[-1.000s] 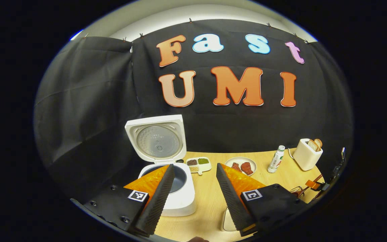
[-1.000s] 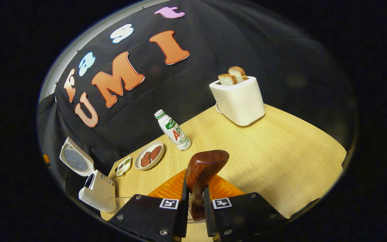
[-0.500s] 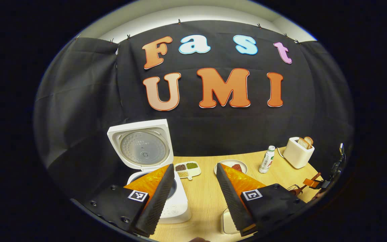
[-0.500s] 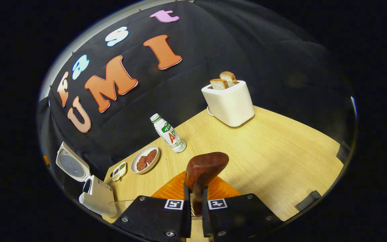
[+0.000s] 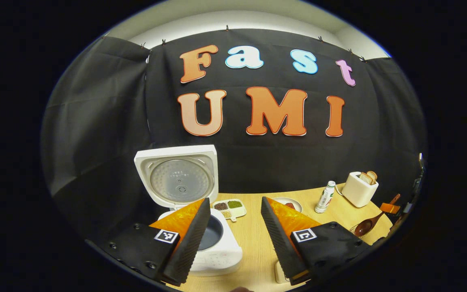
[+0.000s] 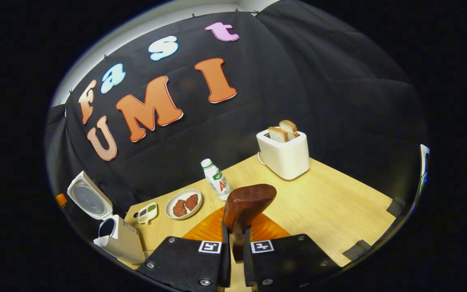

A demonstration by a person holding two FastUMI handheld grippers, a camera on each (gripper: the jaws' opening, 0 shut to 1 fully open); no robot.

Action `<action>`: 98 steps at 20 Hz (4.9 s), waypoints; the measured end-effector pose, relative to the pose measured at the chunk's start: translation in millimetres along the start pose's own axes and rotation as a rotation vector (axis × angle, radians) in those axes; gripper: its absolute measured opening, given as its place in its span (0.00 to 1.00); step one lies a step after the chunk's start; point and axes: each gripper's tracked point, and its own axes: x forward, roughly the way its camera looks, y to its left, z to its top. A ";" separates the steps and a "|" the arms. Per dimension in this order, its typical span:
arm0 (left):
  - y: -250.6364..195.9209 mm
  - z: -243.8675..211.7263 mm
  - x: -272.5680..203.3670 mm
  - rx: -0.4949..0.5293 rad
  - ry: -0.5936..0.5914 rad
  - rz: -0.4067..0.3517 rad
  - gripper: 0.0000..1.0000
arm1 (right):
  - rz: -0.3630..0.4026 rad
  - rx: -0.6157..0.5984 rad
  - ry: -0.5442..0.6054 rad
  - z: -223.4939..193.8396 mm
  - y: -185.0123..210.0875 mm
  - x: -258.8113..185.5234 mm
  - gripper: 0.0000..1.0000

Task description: Close the left gripper, press the button to open the rice cooker; take a wooden spoon from the chopstick holder with the right hand, scoop a spoonful of rice and pour it into the rice cooker, then put the wooden spoon back into the chopstick holder.

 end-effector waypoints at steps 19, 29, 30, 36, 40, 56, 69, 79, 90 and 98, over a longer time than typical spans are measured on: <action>80.0 -25.2 -20.1 -0.071 0.022 0.106 0.84 | 0.189 -0.405 0.113 -81.1 149.0 -26.6 0.12; 89.7 -29.1 -37.0 -0.049 0.031 0.175 0.87 | 0.197 -0.802 -0.024 -123.4 179.8 -21.7 0.11; 90.4 -29.8 -37.6 -0.047 0.034 0.179 0.87 | 0.196 -0.822 -0.019 -131.9 177.5 -18.4 0.10; 96.3 -30.7 -40.2 -0.034 0.046 0.200 0.87 | 0.178 -0.842 -0.030 -156.8 170.1 -14.9 0.11; 96.8 -35.0 -40.5 -0.046 0.060 0.200 0.84 | 0.206 -0.810 0.021 -181.4 172.8 -19.0 0.11; 118.7 -43.8 -42.2 -0.038 0.090 0.211 0.84 | 0.184 -0.432 0.182 -201.0 173.3 -10.2 0.10; 128.5 -43.2 -35.3 -0.030 0.084 0.190 0.84 | 0.157 -0.171 0.286 -204.0 173.9 -9.2 0.11; 134.5 -39.9 -27.4 -0.013 0.081 0.152 0.84 | 0.156 -0.035 0.316 -208.0 180.0 -14.8 0.11; 141.8 -40.8 -27.9 -0.004 0.085 0.150 0.84 | 0.175 0.179 0.362 -213.4 179.2 -13.1 0.11; 128.4 -37.9 -24.8 -0.015 0.083 0.147 0.84 | 0.226 0.465 0.450 -221.2 158.9 -4.3 0.10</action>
